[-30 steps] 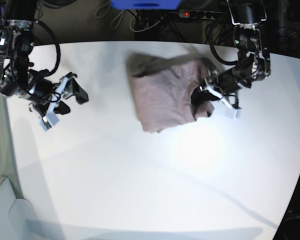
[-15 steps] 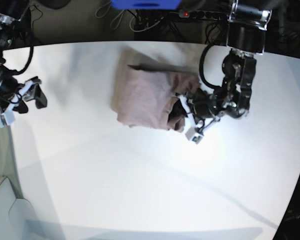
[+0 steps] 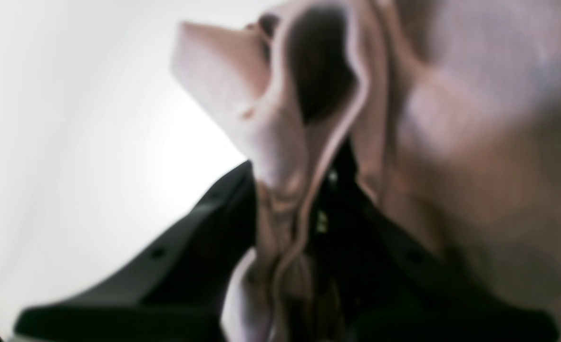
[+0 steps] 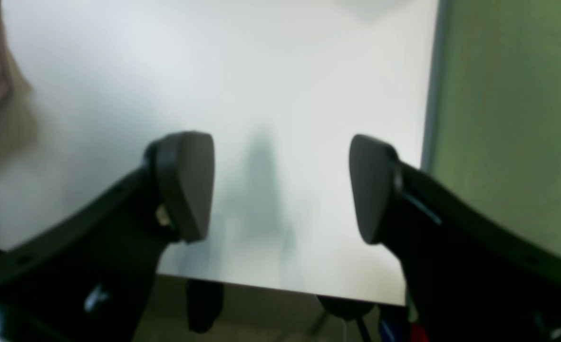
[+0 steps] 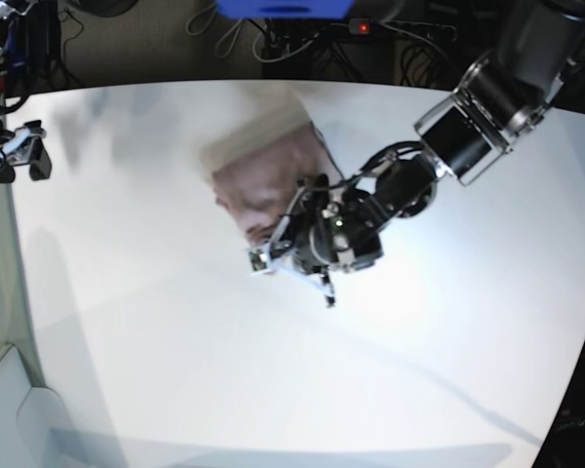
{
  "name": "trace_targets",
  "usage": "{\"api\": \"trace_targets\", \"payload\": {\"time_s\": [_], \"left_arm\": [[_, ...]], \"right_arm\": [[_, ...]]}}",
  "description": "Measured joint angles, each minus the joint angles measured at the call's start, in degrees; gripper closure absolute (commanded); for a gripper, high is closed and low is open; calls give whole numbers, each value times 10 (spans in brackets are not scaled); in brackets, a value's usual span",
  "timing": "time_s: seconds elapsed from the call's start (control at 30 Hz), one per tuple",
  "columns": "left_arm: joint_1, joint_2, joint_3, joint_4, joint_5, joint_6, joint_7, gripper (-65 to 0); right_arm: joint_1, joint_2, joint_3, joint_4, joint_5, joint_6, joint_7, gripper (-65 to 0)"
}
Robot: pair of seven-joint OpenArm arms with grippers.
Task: Layout the t-shirt on the table in an organized manner, then fold the t-shirt properly
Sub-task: 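Press and tuck the folded bundle edges with the left gripper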
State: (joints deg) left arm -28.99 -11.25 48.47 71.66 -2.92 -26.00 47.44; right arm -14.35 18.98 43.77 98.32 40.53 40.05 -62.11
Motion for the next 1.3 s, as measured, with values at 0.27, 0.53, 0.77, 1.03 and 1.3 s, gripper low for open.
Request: {"api": "trace_targets", "payload": {"time_s": [0.27, 0.53, 0.77, 1.03, 1.3], "left_arm": [[-80, 48, 111, -19, -2, -3, -40, -1], [-90, 88, 162, -101, 77, -6, -46, -1], [-91, 100, 160, -127, 96, -6, -45, -44], [-96, 100, 157, -123, 104, 3, -47, -456], [-94, 97, 94, -107, 101, 2, -39, -577]], "right_arm": [[-11, -14, 35, 0, 3, 0, 2, -444], [-27, -12, 44, 10, 3, 0, 0, -444], [-25, -20, 45, 14, 2, 0, 0, -444], [-25, -20, 44, 14, 3, 0, 2, -444], [-25, -20, 43, 14, 2, 0, 2, -444]]}}
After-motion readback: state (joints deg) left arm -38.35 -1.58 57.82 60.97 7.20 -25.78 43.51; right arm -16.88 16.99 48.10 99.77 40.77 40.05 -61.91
